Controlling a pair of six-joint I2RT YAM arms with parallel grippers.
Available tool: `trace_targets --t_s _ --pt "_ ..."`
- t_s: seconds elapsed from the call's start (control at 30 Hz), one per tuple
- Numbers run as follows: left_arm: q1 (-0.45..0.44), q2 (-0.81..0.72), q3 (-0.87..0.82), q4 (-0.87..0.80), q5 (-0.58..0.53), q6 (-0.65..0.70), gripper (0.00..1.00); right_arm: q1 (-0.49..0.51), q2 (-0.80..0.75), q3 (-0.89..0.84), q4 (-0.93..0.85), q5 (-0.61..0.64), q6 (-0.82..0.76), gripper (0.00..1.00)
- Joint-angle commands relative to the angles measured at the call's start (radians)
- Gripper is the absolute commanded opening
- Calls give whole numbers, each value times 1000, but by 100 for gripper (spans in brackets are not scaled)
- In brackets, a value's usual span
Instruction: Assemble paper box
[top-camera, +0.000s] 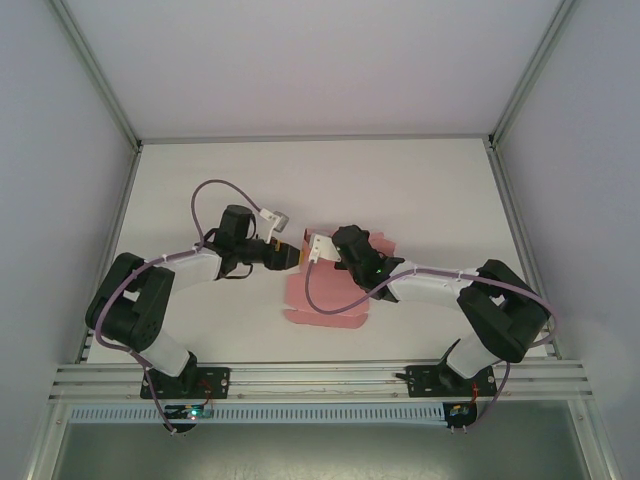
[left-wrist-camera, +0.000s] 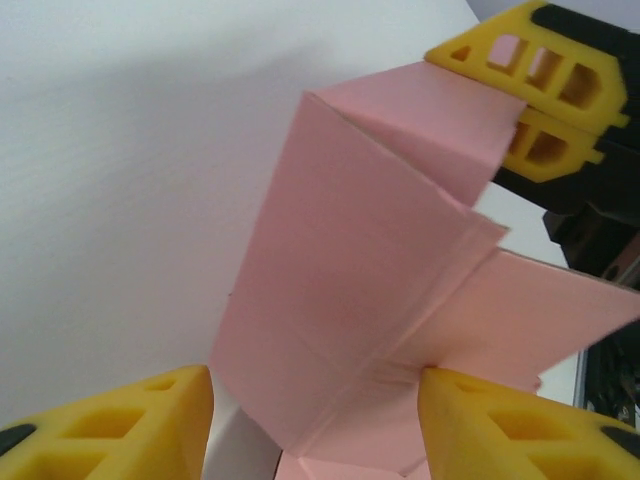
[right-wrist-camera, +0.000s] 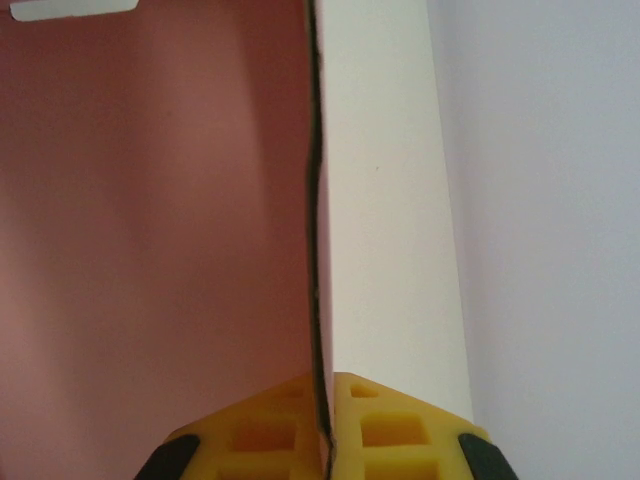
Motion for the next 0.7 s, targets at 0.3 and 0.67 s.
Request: trace_targets --t_s 0.3,0.67 --pt "-76 109 65 104 -74 24 57 58 45 18 -27 26 73 0" --pt "-170 132 -7 267 -583 -68 33 108 30 -32 -22 34 164 0"
